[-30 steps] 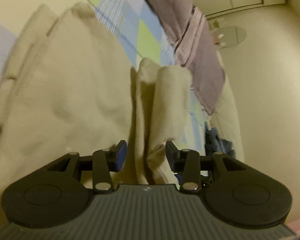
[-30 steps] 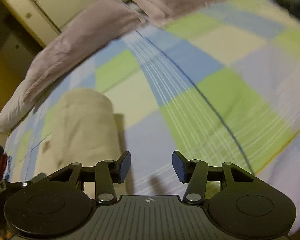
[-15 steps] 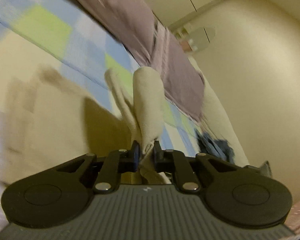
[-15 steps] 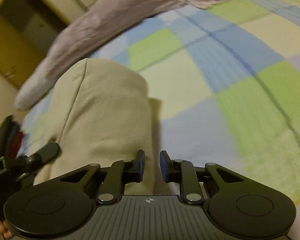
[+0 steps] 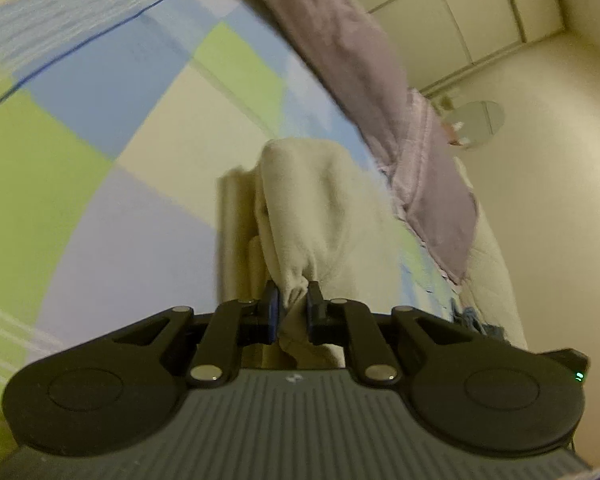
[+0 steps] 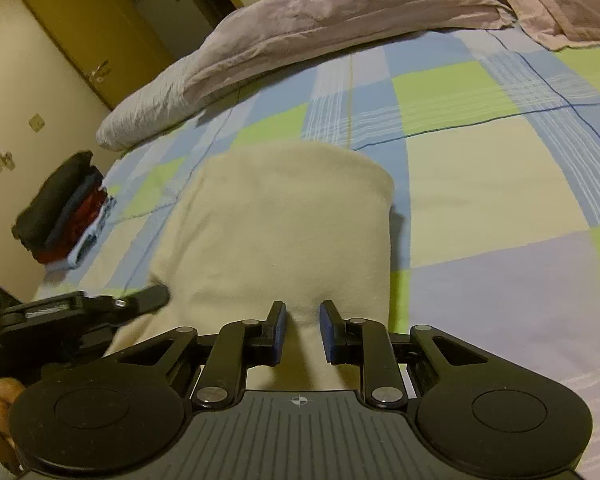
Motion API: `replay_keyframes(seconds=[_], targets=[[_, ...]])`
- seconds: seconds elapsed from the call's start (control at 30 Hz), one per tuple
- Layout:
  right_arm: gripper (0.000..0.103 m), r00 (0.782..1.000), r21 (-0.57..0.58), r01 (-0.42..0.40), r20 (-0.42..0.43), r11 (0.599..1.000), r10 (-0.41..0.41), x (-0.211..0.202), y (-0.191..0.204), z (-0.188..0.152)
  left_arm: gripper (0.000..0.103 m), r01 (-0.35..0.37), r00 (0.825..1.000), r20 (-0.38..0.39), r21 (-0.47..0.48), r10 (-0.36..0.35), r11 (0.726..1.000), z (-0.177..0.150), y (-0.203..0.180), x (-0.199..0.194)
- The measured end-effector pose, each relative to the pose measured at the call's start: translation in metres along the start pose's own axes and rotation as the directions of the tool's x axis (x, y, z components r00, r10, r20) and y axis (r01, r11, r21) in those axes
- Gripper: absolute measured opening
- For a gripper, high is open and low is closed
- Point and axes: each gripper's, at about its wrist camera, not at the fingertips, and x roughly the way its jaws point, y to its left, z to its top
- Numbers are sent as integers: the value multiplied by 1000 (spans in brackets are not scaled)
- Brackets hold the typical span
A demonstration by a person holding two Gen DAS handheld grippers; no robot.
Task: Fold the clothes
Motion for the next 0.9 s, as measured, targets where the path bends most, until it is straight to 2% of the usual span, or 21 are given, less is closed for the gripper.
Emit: replay_keyframes(seconds=[0.1,0.17,0.27,0.33,0.47,0.5,0.53,0.57,0.6,0.63,0.7,0.77,0.83,0.9], targets=[[22,1000,-46,10,7,999,-9,2,5,-3,14,0,1000,9,-31,0,1000,-1,-4,0],[24,1000,-37,-2,21,999,3,-3,3,-4,16,2,1000,8,-33,-2,999,-3,-9,-6],[29,997,68,-43,73,997,38,-18,-13,-7,12,-27,999,20,49,26,998,-5,-18,-11],[30,996,132,-36,84,991,25,-24,-27,-13,12,-51,999,20,72,49,996,-6,-19,-13],[30,998,219,-47,59,975,34,-19,-48,-26,24,-84,996,36,18,83,996,-12,-14,-15],[33,998,237,-53,49,970,43,-16,-53,-29,24,-109,992,59,30,107,994,-15,-20,-23],[42,997,258,-67,50,964,56,-20,-57,-34,29,-135,988,82,41,131,990,-19,-26,-32],[48,996,280,-84,56,956,71,-26,-60,-38,39,-160,982,107,41,155,986,-24,-32,-43],[58,994,302,-101,61,948,86,-32,-64,-42,44,-166,978,131,14,163,986,-34,-35,-57],[60,993,324,-118,68,939,102,-38,-68,-47,49,-155,976,153,-28,157,988,-44,-37,-71],[60,988,367,-152,81,918,131,-50,-75,-56,52,-96,980,164,-123,116,988,-69,-38,-95],[60,983,408,-185,96,894,160,-62,-82,-64,54,-59,983,158,-211,94,976,-95,-39,-110],[60,981,441,-195,99,876,168,-72,-85,-74,55,-42,986,142,-265,82,963,-118,-41,-116],[60,981,449,-194,96,872,169,-77,-86,-78,55,-56,986,133,-289,99,956,-133,-42,-111]])
